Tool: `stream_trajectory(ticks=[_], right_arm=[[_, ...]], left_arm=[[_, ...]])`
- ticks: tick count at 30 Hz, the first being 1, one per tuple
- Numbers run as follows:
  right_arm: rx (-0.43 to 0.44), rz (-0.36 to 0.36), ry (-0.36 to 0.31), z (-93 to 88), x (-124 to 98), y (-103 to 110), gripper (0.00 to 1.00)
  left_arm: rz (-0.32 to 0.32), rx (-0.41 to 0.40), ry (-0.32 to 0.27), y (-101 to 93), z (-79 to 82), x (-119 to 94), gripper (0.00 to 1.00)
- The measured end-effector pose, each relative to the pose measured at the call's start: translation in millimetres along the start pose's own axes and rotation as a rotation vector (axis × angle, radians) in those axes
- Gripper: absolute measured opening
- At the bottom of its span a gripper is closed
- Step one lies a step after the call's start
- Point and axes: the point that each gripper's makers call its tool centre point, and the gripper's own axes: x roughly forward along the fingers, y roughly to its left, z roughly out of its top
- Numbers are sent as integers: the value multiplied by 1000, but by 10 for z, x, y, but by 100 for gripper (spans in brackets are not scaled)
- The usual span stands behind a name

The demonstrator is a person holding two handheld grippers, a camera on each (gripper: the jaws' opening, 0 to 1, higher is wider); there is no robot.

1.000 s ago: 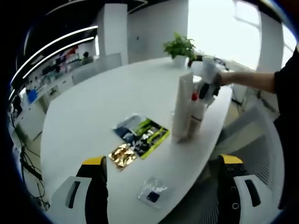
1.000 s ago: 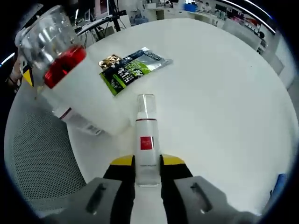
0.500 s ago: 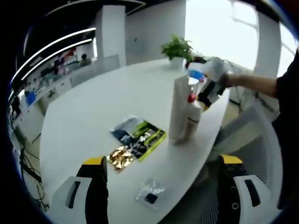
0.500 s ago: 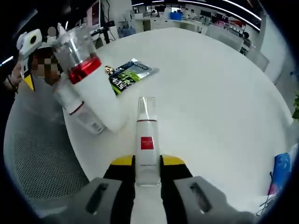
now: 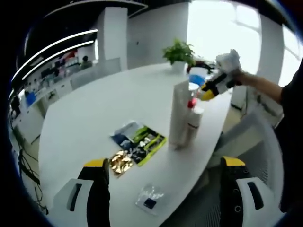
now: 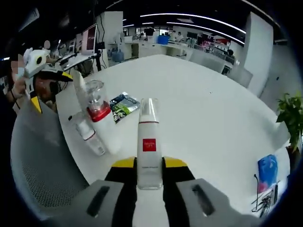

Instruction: Arrange the skincare products in the storage area until every visible bottle or jar stands upright without overlapping.

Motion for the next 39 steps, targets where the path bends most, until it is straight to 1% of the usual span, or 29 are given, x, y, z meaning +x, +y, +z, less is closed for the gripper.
stream_trajectory(ticks=[2, 3, 4, 10, 11, 12, 13, 17, 19, 22, 23, 24, 25, 26, 28, 29, 31, 32, 33, 34, 35, 36, 37, 38, 39], right_arm=[[-2, -18, -42, 131, -94, -18, 18], [-3, -21, -51, 163, -117, -18, 18], [-7, -20, -87, 276, -190, 3, 18], [-14, -19, -217, 677, -411, 69, 18], [-13, -8, -255, 779, -455, 108, 18], [-11, -6, -263, 801, -468, 119, 18], [-11, 20, -296, 909, -521, 195, 18], [-21, 47, -356, 1096, -597, 342, 18], [-36, 77, -387, 1216, -627, 465, 18], [-37, 111, -409, 1322, -604, 596, 18], [-39, 115, -412, 1332, -597, 612, 18], [-52, 135, -412, 1367, -558, 699, 18], [-55, 137, -412, 1377, -548, 720, 18], [-68, 159, -417, 1413, -507, 824, 18], [-72, 193, -422, 1448, -457, 958, 18], [-78, 202, -421, 1458, -434, 1006, 19], [-100, 218, -414, 1472, -377, 1118, 19], [-102, 233, -415, 1483, -346, 1189, 19], [-102, 242, -415, 1484, -334, 1219, 19], [-102, 266, -416, 1490, -305, 1302, 19], [-101, 271, -415, 1489, -296, 1324, 19], [-111, 282, -408, 1484, -243, 1410, 19], [-118, 284, -405, 1480, -227, 1432, 19], [-125, 288, -402, 1475, -179, 1494, 19], [-125, 294, -399, 1471, -168, 1511, 19]], left_arm=[[-3, -3, -8, -9, 18, -4, 94], [-3, -4, -10, -11, 22, -5, 94], [-7, -6, -20, -19, 44, -8, 94], [-20, -26, -63, -43, 142, -26, 93], [-22, -30, -75, -51, 170, -35, 93], [-24, -32, -79, -54, 178, -38, 93], [-30, -43, -99, -69, 222, -52, 93], [-41, -60, -139, -92, 310, -80, 92], [-47, -74, -170, -97, 382, -109, 91], [-50, -87, -208, -88, 473, -151, 89], [-51, -89, -213, -87, 484, -156, 88], [-57, -105, -241, -91, 545, -181, 87], [-60, -109, -246, -95, 557, -188, 87], [-71, -123, -278, -108, 618, -217, 85], [-75, -141, -314, -114, 679, -249, 81], [-77, -149, -331, -116, 705, -266, 79], [-84, -178, -381, -118, 777, -314, 74], [-89, -199, -416, -112, 821, -345, 70], [-93, -217, -432, -111, 838, -361, 67], [-105, -243, -451, -116, 857, -380, 65], [-108, -253, -456, -117, 863, -385, 62], [-129, -298, -500, -130, 923, -414, 60], [-137, -307, -510, -137, 936, -422, 58], [-155, -353, -548, -145, 988, -451, 56], [-163, -373, -567, -146, 1015, -464, 54]])
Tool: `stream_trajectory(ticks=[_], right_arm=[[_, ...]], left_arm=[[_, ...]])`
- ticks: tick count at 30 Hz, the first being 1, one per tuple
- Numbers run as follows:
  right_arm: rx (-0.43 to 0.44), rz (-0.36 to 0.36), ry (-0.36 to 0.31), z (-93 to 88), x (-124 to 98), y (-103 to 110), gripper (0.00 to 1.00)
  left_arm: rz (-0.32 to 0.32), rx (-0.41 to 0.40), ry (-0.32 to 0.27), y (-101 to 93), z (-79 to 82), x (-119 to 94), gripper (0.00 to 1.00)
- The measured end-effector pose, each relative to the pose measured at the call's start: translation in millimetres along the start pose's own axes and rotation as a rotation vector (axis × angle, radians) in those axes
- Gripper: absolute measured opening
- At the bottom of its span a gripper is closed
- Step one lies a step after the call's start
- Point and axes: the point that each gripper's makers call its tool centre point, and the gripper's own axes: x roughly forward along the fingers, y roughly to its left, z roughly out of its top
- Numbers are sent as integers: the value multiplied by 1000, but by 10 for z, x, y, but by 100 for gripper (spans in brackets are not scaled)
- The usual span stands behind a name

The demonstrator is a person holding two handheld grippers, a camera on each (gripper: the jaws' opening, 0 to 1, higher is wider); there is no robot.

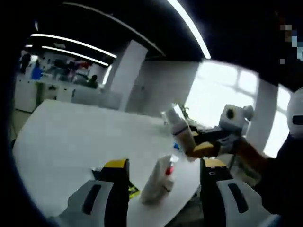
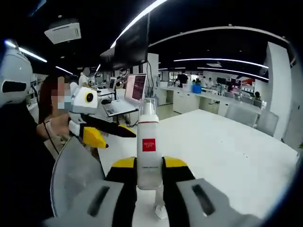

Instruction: Arrange the skincare products in the storage area until every visible bottle or jar stands upright without overlapping.

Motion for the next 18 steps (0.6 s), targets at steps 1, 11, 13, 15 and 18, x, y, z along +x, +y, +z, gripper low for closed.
stream_trajectory(ticks=[1, 11, 13, 15, 18], right_arm=[[7, 14, 0, -9, 35, 41, 19], [1, 47, 20, -109, 248, 258, 19], [0, 46, 18, -117, 263, 270, 19], [19, 57, 11, -122, 278, 302, 19], [6, 44, 16, -156, 307, 330, 19]], left_arm=[[-7, -36, -13, -11, 15, 1, 53], [15, -88, -37, 14, -32, 81, 43], [20, -94, -41, 24, -48, 106, 39], [24, -115, -33, 37, -80, 132, 35], [37, -155, -23, 64, -126, 159, 32]])
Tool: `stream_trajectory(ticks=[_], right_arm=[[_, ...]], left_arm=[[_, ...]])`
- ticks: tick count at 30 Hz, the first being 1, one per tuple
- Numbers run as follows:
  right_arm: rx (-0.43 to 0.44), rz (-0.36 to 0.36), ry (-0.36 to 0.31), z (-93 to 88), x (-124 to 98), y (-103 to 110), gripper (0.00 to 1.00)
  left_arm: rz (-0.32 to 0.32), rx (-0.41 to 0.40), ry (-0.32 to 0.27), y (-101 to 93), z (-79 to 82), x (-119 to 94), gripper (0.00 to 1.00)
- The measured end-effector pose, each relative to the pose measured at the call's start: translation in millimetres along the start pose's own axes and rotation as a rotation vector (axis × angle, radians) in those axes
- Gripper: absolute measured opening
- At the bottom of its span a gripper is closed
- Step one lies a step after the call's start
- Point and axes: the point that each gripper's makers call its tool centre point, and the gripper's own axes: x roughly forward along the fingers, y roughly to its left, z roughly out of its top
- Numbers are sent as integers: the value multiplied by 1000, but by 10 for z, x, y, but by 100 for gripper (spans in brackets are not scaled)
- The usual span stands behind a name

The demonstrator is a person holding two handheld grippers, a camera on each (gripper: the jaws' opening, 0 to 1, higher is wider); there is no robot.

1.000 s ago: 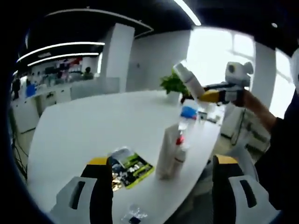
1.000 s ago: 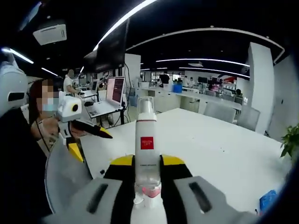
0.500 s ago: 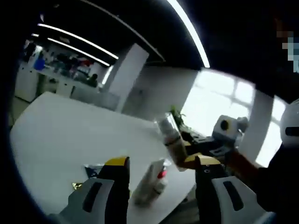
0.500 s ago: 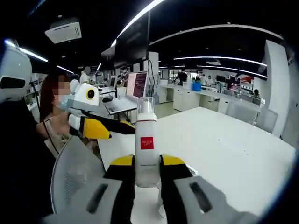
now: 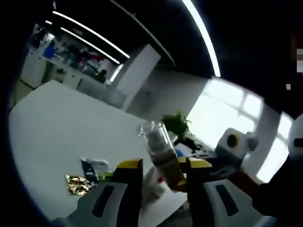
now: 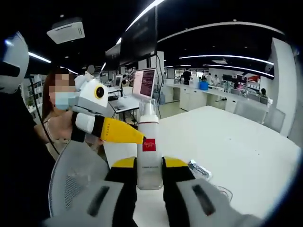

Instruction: Arrange the skincare products in the storage area until every visible bottle or jar stands upright without overlapping.

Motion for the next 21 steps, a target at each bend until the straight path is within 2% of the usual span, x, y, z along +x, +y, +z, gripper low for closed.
stream_trajectory(ticks=[4, 8, 12, 15, 21], right_arm=[[19, -5, -15, -5, 20, 26, 19], [16, -22, -2, -51, 48, 16, 19], [21, -23, 6, -88, 81, 42, 19], [-10, -36, 30, -140, 112, 44, 19], [0, -39, 48, -215, 145, 44, 19]], left_arm=[[10, -28, -7, 32, -25, 19, 27], [24, -64, -10, 71, -44, 23, 22], [39, -70, 4, 110, -83, 35, 23], [51, -64, 19, 138, -124, 42, 23], [67, -74, 43, 192, -182, 53, 23]])
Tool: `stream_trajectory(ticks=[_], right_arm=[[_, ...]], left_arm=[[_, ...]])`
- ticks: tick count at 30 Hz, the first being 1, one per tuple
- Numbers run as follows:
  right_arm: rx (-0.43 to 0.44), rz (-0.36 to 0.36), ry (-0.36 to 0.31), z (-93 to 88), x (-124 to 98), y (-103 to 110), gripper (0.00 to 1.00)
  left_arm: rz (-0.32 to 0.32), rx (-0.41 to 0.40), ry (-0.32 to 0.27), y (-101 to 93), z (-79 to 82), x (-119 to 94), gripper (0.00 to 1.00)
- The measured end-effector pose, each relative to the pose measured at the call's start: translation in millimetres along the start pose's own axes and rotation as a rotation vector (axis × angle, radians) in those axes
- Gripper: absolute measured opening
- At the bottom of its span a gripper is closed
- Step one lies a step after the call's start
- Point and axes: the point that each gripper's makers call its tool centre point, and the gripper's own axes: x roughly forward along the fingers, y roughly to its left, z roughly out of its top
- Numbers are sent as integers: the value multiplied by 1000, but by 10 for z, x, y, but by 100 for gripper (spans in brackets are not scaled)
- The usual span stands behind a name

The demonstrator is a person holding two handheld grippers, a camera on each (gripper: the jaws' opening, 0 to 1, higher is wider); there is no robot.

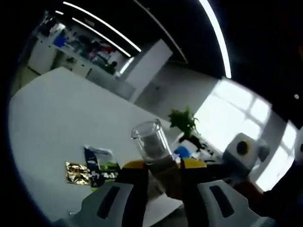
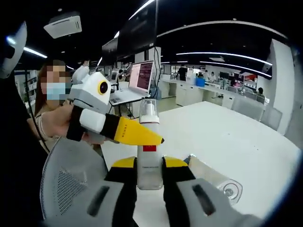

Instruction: Arrange the skincare products in the storage area until every visible bottle or jar stands upright without overlapping.

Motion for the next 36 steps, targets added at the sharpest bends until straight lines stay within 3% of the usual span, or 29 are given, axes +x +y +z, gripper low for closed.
stream_trajectory(ticks=[17, 23, 27, 30, 36], right_arm=[[16, 23, 78, -263, 53, 13, 21], [35, 37, 99, -310, -6, -1, 21], [36, 27, 97, -290, -81, -30, 20], [53, 27, 80, -245, -109, -47, 21], [104, 11, 12, -101, -114, -118, 22]], left_arm=[[13, 26, 79, 54, -184, 44, 18], [65, 116, 142, 180, -265, 19, 18], [116, 252, 223, 311, -320, -29, 18], [113, 285, 252, 319, -340, -27, 18], [91, 439, 347, 324, -484, 12, 18]])
